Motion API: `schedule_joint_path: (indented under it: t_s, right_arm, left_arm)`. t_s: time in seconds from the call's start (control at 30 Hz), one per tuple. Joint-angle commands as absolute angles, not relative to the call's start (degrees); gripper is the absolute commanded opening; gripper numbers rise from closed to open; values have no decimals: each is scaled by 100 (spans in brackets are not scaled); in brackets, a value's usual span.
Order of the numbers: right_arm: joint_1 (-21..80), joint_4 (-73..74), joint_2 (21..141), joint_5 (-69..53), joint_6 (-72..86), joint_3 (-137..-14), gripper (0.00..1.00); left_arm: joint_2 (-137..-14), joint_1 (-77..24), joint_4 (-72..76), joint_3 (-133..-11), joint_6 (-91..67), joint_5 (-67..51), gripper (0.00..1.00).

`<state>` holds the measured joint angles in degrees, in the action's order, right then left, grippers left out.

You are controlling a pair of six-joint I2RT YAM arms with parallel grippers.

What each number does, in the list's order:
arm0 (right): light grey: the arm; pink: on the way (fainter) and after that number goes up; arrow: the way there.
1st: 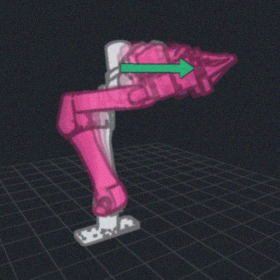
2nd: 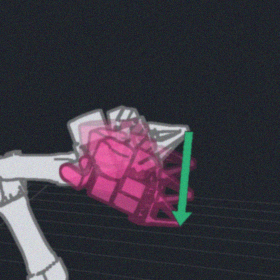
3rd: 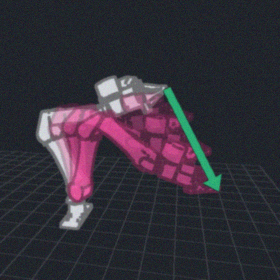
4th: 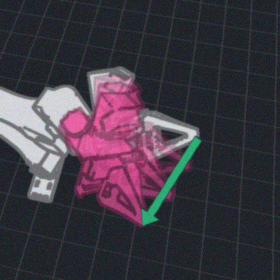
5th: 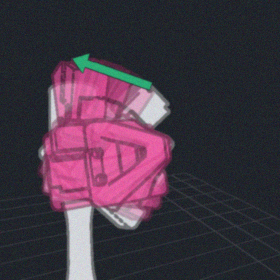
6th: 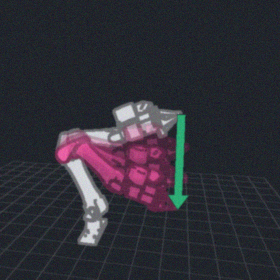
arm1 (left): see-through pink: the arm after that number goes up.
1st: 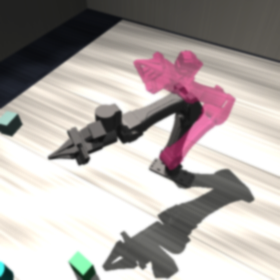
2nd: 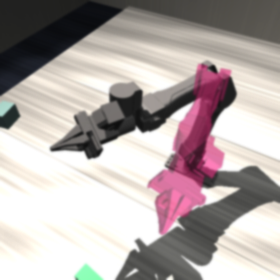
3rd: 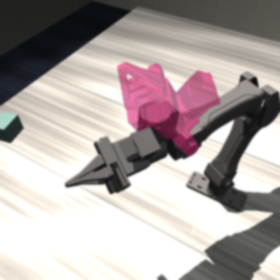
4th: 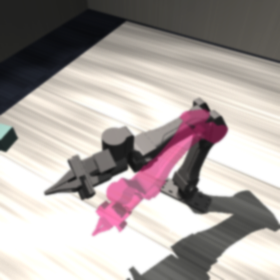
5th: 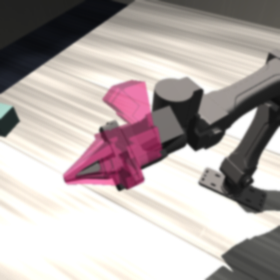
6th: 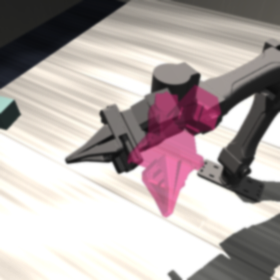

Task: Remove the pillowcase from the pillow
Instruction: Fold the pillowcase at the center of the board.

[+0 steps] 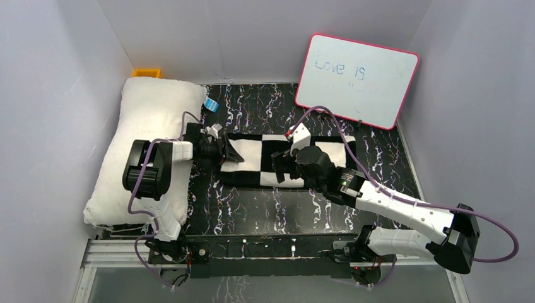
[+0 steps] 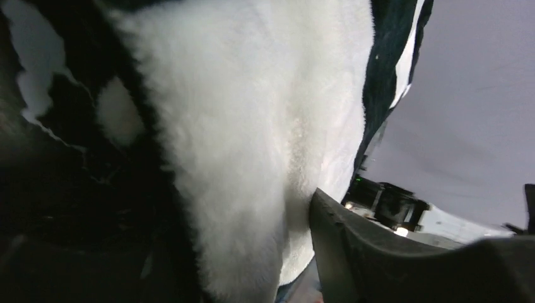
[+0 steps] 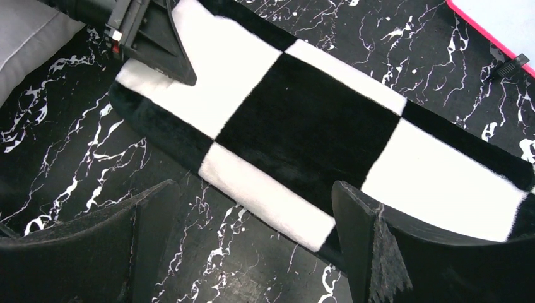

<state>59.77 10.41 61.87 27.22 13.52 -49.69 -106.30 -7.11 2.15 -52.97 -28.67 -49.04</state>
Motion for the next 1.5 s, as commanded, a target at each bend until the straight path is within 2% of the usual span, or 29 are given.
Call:
schedule_joint_path:
  t_s: [0.0, 0.03, 0.07, 0.1, 0.23, 0.3, 0.53, 0.73, 0.8, 0.93, 1.1, 1.17, 1.23, 1.33, 1.47]
  right_arm:
    - [6002, 773, 6136, 2700, 1370, -4921, 99]
    - [6007, 773, 6147, 2688, 1371, -4922, 98]
    - [6003, 769, 6159, 2685, 1371, -4920, 99]
    - [6003, 767, 6175, 2681, 1363, -4922, 99]
    - [6003, 826, 6179, 2708, 1297, -4975, 99]
    - [6003, 879, 6150, 2751, 1232, -5016, 99]
    - [6003, 1060, 6139, 2699, 987, -5368, 99]
    - [5990, 1333, 6064, 2684, 756, -6143, 99]
    - [5994, 1531, 6045, 2711, 703, -6482, 99]
    - [5994, 1822, 5881, 2711, 660, -6919, 98]
    - [5994, 1914, 5517, 2614, 620, -6904, 98]
    - [5994, 2006, 5404, 2581, 638, -6849, 99]
    - [5994, 2078, 5307, 2567, 650, -6765, 99]
    - [5994, 2062, 5151, 2633, 659, -6638, 99]
    - [5994, 2083, 4905, 3001, 696, -6621, 99]
  left_arm:
    - [-10992, -948, 231, -4846, -3190, -4740, 48]
    - [-10989, -949, 371, -4809, -3278, -4807, 37]
    - [-10980, -947, 506, -4770, -3357, -4882, 10]
    - [-10951, -949, 613, -4748, -3418, -4911, 0]
    - [-10550, -931, 808, -4772, -3593, -4930, 0]
    - [-10198, -848, 375, -5112, -3440, -4778, 0]
    - [-9307, -182, -2291, -7767, -2128, -3820, 0]
    - [-9079, 942, -3152, -9302, -1824, -3512, 0]
    - [-9127, 1117, -3631, -10209, -1607, -3131, 0]
    - [-9549, 1110, -4857, -12801, -1017, -2571, 0]
    - [-8847, 1070, -4295, -12961, -702, -2858, 0]
    - [-8710, 890, -4256, -12886, -787, -3099, 0]
    - [-8613, 213, -4240, -12626, -819, -2886, 0]
    - [-8675, -1357, -4137, -11991, -713, -1865, 0]
    - [-9511, -2818, -4225, -11960, -753, -529, 0]
